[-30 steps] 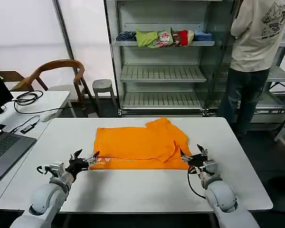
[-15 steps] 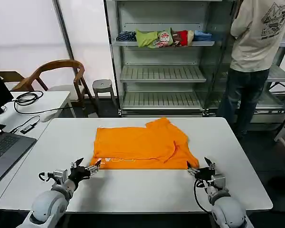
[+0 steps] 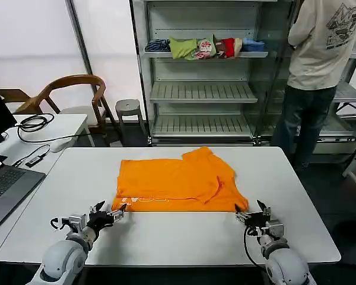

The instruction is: Fold and organize the clothes.

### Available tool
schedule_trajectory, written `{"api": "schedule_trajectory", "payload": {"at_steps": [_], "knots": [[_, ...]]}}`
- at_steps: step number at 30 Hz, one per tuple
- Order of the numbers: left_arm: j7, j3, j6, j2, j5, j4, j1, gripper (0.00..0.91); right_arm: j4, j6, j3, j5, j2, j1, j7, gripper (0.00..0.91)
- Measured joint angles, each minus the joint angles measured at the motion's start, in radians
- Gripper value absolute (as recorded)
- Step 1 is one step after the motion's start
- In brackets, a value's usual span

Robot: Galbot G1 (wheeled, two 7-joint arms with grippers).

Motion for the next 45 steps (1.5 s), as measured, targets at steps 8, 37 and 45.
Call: {"api": "schedule_trajectory", "payload": {"at_steps": [8,37,45], "knots": [[-0.009,-0.001,0.011,-0.007,0.011,0.022,-0.006,0.020,-0.006,-0.004,-0.012,0.007,-0.004,0.007,0.001,0.000],[0.008,0.014,0.009,-0.018,0.043,0.035,-0.005,0.020,-0.022,-0.015,-0.035,0.039,-0.012,0.025,-0.008,0.000],[0.014,0.008,0.005,-0.017,0.045,0.021,0.009,0.020,0.006,-0.013,-0.020,0.036,-0.023,-0.002,-0.008,0.000]]}}
